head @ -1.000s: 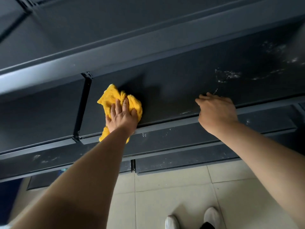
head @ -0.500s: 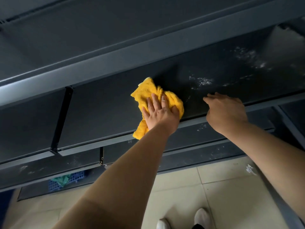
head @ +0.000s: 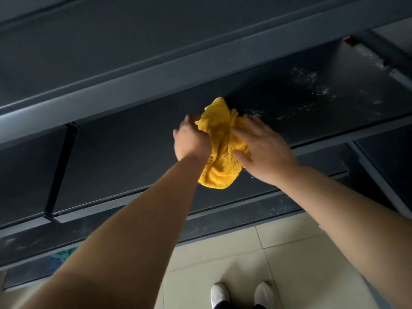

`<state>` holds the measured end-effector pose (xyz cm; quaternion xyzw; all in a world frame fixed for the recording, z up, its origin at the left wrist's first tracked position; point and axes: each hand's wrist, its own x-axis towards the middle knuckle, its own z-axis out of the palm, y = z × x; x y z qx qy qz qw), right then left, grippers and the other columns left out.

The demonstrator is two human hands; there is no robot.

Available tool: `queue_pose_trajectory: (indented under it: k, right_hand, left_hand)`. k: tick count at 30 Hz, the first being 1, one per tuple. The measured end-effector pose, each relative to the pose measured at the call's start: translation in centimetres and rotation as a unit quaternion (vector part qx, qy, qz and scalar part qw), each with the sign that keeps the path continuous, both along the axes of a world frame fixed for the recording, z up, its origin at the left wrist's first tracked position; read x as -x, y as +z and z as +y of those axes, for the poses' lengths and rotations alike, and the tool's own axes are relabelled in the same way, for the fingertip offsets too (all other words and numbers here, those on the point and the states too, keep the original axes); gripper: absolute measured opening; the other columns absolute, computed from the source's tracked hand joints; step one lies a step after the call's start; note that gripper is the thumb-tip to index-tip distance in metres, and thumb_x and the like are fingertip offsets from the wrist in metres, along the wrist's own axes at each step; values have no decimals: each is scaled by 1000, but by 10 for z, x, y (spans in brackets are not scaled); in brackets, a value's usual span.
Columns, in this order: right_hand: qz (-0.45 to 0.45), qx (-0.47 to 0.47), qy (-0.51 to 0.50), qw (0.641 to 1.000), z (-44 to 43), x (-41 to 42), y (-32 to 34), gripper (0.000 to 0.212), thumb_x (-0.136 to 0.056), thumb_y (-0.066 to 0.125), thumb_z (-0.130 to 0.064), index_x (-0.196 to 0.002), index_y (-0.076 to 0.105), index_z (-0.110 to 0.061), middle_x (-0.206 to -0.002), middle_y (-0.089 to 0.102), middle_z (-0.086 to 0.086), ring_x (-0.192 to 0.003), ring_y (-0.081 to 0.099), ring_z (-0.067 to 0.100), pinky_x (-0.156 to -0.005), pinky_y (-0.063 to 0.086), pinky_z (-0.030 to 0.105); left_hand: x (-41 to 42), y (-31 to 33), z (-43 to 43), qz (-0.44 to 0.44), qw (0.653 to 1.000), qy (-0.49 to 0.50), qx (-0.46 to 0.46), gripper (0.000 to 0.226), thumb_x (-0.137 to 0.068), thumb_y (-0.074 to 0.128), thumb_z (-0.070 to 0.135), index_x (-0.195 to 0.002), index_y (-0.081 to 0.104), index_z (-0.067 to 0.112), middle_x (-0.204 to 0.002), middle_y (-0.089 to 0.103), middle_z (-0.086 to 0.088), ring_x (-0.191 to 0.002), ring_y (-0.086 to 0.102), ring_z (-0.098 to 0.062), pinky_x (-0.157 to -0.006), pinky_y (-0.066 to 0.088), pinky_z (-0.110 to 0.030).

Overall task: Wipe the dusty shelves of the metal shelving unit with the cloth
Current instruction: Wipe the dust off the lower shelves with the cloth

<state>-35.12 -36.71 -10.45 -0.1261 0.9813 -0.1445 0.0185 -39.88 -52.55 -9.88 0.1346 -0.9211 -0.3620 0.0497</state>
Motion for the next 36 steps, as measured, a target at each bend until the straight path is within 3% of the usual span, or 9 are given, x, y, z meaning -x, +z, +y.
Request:
queue_pose_trajectory:
  k: [3, 7, 12, 21, 27, 31, 34, 36]
  right_hand:
    - [-8, -63, 57, 996, -24, 5, -6, 77, -84, 37, -73, -150, 12, -42, -162, -13, 2, -148, -14, 31, -119, 3, 50]
    - [-70, -93, 18, 993, -45, 22, -23, 81, -77, 30, -83, -148, 7, -50, -161, -17, -2, -145, -19, 39, -115, -4, 61]
    - [-70, -107, -49, 991, -41, 57, -31, 64, -90, 16, -71, -148, 1, -48, -162, -11, -4, -148, -7, 34, -115, 5, 59]
    - [-70, -114, -110, 985, -33, 108, -42, 57, -98, 10, -55, -150, -7, -40, -161, -15, -8, -149, -11, 26, -119, -2, 51]
    - [-57, -105, -116, 986, -29, 115, -41, 53, -101, 11, -49, -151, -2, -40, -161, -10, -10, -149, -7, 24, -119, 1, 50]
    - [-54, -98, -119, 987, -12, 109, -36, 50, -102, 14, -44, -152, 5, -39, -162, -6, -10, -149, -1, 24, -119, 6, 49]
    - [-55, -108, -122, 985, 12, 102, -33, 50, -102, 14, -43, -152, 9, -38, -162, -3, -10, -149, 3, 25, -118, 11, 50]
    - [-56, -111, -126, 984, 31, 96, -31, 50, -102, 15, -43, -151, 13, -38, -162, -1, -11, -149, 6, 25, -116, 13, 50]
  left_hand:
    - [8, -7, -22, -48, 995, -21, 91, 48, -87, 47, 12, -135, 48, 21, -136, 51, -4, -126, 39, -29, -91, 39, -39]
    - [14, -14, -41, -81, 978, -91, 167, 65, -85, 43, 6, -146, 36, 27, -149, 37, 2, -134, 33, -26, -103, 36, -43]
    - [37, -20, -43, -103, 957, -157, 221, 62, -91, 44, 16, -149, 28, 30, -153, 30, 2, -137, 29, -28, -104, 34, -45]
    - [72, -27, -31, -106, 940, -184, 268, 56, -89, 43, 13, -143, 36, 26, -146, 37, -3, -133, 33, -29, -100, 34, -46]
    - [74, -29, -33, -116, 929, -197, 292, 64, -89, 46, 13, -149, 27, 27, -154, 26, 0, -140, 26, -27, -104, 34, -45]
    - [72, -27, -20, -160, 929, -171, 287, 69, -91, 46, 12, -153, 18, 22, -161, 10, -4, -148, 10, -25, -115, 22, -49]
    - [57, -28, 9, -141, 938, -141, 283, 59, -87, 48, 13, -144, 33, 14, -155, 24, -8, -145, 17, -27, -114, 24, -52]
    - [45, -29, 34, -120, 938, -159, 285, 61, -87, 49, 13, -145, 31, 12, -156, 22, -6, -147, 14, -25, -115, 21, -51]
